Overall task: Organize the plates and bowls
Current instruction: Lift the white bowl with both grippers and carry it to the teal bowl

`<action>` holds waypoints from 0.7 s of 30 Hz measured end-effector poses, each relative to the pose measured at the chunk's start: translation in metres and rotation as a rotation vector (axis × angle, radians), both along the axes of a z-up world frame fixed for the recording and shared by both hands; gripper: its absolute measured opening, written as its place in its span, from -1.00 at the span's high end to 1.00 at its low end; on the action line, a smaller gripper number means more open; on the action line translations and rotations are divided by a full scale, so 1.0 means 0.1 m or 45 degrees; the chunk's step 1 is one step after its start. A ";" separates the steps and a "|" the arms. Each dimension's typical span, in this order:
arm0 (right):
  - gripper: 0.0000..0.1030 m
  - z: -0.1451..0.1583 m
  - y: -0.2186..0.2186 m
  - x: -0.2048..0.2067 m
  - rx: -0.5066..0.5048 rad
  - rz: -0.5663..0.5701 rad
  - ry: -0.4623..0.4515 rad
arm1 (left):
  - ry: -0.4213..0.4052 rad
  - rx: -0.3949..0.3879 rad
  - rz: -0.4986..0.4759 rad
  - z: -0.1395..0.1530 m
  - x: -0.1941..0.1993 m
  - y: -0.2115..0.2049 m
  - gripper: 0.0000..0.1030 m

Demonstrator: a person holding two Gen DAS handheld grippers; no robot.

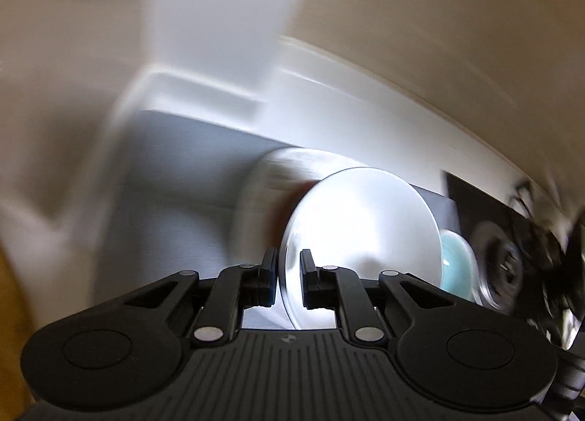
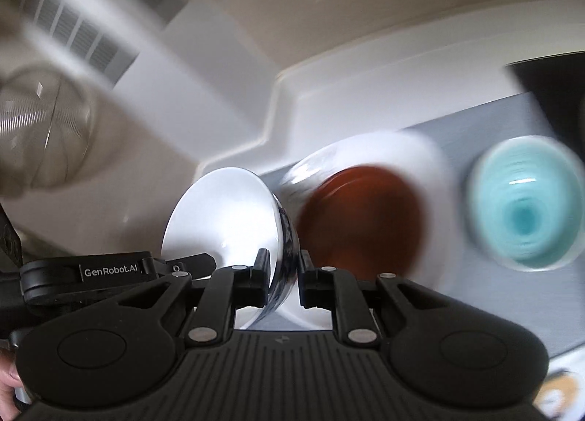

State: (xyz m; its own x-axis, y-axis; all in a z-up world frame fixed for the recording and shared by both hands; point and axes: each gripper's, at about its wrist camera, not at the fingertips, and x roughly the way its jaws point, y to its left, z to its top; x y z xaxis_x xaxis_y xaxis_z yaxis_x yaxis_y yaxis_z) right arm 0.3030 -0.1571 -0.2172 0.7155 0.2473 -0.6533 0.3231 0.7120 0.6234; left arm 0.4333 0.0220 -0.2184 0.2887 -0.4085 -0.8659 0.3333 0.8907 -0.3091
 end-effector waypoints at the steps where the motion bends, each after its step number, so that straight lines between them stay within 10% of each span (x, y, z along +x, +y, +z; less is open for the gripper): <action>1: 0.67 0.01 -0.13 -0.09 0.007 -0.044 0.000 | 0.008 -0.012 -0.039 0.01 -0.02 -0.13 0.75; 11: 0.68 -0.27 -1.18 -0.75 0.029 -0.359 0.051 | 0.057 0.029 -0.407 -0.23 -0.28 -1.39 0.75; 21: 0.69 -0.75 -1.26 -0.81 0.049 -0.423 0.097 | 0.049 0.137 -0.492 -0.43 -0.27 -1.74 0.75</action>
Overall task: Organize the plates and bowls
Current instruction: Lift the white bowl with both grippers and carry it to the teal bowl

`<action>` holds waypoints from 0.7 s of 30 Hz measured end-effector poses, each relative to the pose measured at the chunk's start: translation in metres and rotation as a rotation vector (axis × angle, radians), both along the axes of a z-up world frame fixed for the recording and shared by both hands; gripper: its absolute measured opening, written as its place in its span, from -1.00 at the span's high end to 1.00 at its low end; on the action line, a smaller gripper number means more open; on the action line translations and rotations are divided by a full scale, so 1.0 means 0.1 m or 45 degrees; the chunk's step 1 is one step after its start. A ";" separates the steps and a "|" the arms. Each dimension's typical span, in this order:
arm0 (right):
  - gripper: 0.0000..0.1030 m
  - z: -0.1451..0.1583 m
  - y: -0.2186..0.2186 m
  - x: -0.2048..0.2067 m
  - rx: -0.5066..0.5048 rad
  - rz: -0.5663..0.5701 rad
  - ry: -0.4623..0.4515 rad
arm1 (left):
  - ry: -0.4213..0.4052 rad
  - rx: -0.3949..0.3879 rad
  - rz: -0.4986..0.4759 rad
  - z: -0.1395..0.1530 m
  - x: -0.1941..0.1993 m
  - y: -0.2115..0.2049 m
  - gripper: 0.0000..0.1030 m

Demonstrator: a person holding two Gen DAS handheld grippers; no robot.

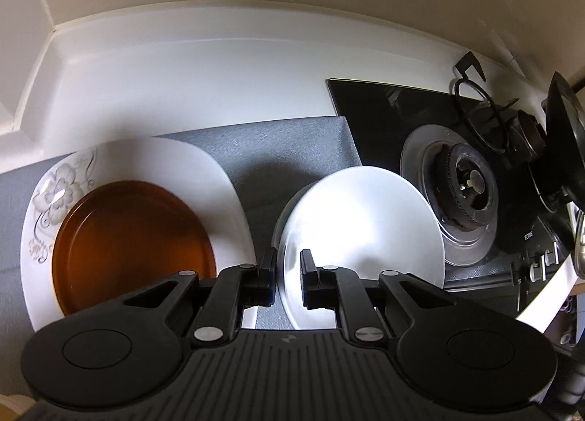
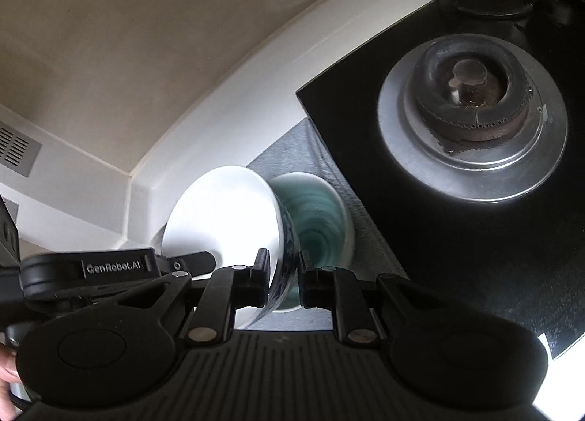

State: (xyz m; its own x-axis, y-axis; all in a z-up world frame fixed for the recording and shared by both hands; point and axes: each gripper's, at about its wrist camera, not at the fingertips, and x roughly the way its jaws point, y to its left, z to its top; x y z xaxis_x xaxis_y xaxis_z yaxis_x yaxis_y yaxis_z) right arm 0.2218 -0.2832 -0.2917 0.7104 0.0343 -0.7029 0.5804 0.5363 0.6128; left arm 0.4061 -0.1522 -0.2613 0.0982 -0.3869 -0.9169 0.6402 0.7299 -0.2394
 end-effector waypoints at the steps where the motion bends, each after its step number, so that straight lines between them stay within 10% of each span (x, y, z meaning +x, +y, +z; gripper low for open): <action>1: 0.70 -0.01 0.01 0.02 -0.016 0.006 0.010 | 0.012 -0.002 0.001 -0.01 0.01 -0.02 0.75; 21: 0.76 -0.06 0.21 0.36 -0.483 0.190 0.177 | 0.062 -0.026 -0.075 -0.26 0.12 -0.15 0.75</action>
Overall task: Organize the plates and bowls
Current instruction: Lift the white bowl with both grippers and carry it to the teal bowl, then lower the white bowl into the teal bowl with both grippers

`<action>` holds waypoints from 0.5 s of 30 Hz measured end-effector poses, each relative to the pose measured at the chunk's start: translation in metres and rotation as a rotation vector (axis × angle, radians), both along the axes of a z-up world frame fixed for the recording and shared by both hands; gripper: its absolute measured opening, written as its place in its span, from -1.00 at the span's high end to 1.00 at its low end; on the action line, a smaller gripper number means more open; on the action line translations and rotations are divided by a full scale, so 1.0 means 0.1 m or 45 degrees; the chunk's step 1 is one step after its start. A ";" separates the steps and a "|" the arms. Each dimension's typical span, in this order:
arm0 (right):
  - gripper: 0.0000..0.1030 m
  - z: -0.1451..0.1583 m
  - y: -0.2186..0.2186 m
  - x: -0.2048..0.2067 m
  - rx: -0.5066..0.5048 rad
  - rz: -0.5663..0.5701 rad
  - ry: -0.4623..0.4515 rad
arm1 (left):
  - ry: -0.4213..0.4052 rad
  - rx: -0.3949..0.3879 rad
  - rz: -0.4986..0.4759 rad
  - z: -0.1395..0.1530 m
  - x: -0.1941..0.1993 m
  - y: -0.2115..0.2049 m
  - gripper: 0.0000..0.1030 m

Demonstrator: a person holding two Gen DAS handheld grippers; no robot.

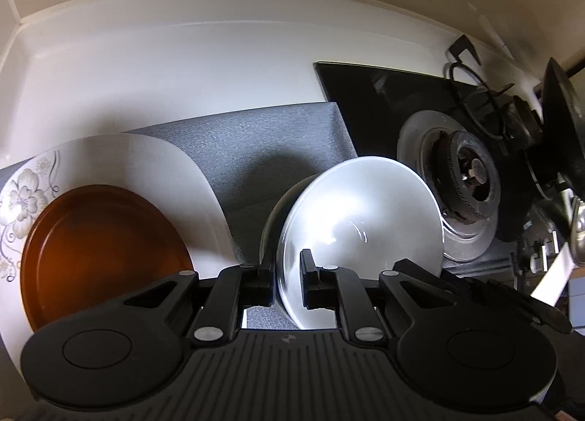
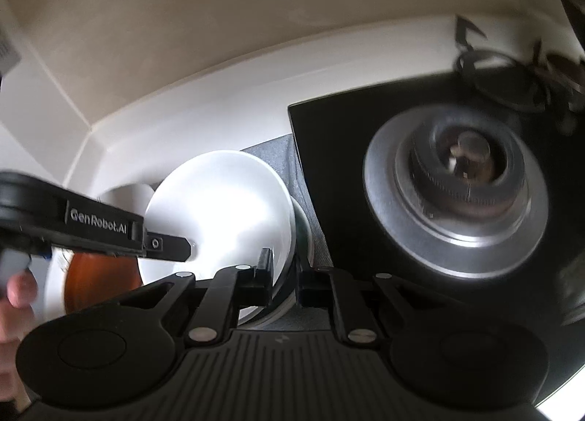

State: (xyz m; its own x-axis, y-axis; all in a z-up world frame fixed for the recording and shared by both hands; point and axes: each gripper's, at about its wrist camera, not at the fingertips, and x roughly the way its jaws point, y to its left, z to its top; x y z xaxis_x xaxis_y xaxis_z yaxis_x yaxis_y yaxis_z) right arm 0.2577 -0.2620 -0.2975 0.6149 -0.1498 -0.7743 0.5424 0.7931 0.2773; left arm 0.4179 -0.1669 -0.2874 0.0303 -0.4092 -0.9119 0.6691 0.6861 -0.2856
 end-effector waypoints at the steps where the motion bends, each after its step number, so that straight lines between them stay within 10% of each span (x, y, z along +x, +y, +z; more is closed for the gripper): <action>1: 0.76 0.03 0.02 -0.02 -0.017 0.010 0.008 | 0.011 -0.009 -0.002 -0.01 0.01 0.02 0.75; 15: 0.76 0.01 0.04 0.02 -0.129 0.051 0.079 | 0.026 -0.064 -0.023 0.00 0.02 0.13 0.75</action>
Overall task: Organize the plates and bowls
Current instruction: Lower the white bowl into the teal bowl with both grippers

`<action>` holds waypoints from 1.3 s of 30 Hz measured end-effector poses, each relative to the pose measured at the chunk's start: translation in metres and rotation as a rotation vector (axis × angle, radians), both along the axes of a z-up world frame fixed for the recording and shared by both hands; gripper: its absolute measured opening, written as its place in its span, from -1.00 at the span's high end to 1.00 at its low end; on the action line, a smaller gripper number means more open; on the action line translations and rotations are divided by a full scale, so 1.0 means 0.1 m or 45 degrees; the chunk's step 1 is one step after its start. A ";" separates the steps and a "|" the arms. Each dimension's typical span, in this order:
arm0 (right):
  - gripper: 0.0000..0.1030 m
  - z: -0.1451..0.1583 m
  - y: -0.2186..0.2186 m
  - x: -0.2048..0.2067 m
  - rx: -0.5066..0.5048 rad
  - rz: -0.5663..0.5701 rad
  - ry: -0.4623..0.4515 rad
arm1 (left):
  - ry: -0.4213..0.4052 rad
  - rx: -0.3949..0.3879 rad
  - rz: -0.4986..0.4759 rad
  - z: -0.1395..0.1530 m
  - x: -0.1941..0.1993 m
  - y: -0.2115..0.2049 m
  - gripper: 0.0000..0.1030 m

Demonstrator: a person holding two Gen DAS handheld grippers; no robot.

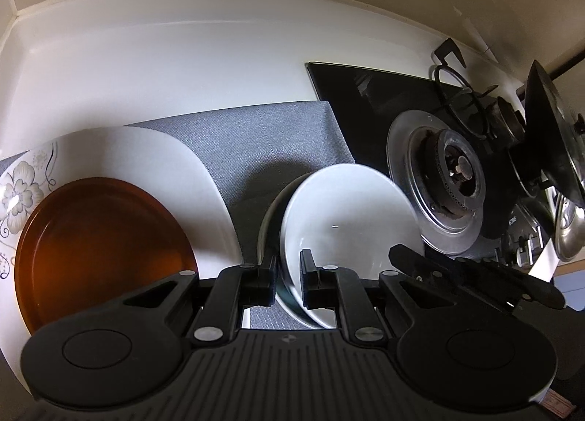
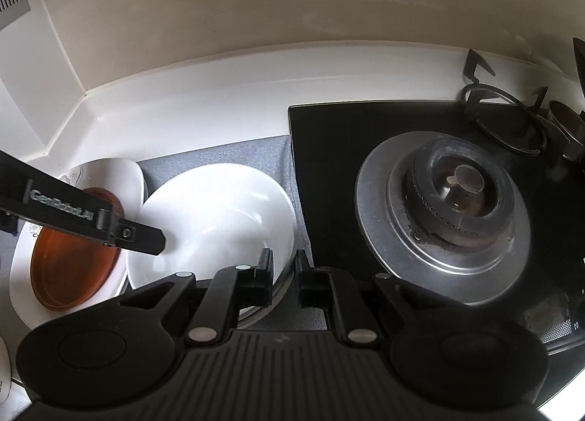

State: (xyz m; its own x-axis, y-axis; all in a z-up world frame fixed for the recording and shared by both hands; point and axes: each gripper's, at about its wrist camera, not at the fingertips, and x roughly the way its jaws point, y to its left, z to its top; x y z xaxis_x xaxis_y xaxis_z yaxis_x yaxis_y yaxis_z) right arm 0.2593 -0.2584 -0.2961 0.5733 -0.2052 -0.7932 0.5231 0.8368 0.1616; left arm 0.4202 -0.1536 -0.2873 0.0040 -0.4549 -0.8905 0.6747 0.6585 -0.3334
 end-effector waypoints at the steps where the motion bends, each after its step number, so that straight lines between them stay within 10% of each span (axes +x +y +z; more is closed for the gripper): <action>1: 0.76 -0.01 0.00 -0.01 0.005 0.000 -0.004 | -0.008 -0.004 -0.001 0.01 0.00 0.01 0.75; 20: 0.72 -0.01 -0.18 -0.24 0.226 -0.108 -0.111 | -0.074 -0.001 0.019 0.05 0.02 0.11 0.65; 39: 0.19 -0.29 -0.46 -0.41 0.635 -0.263 -0.230 | -0.012 0.060 0.024 -0.06 0.10 0.02 0.27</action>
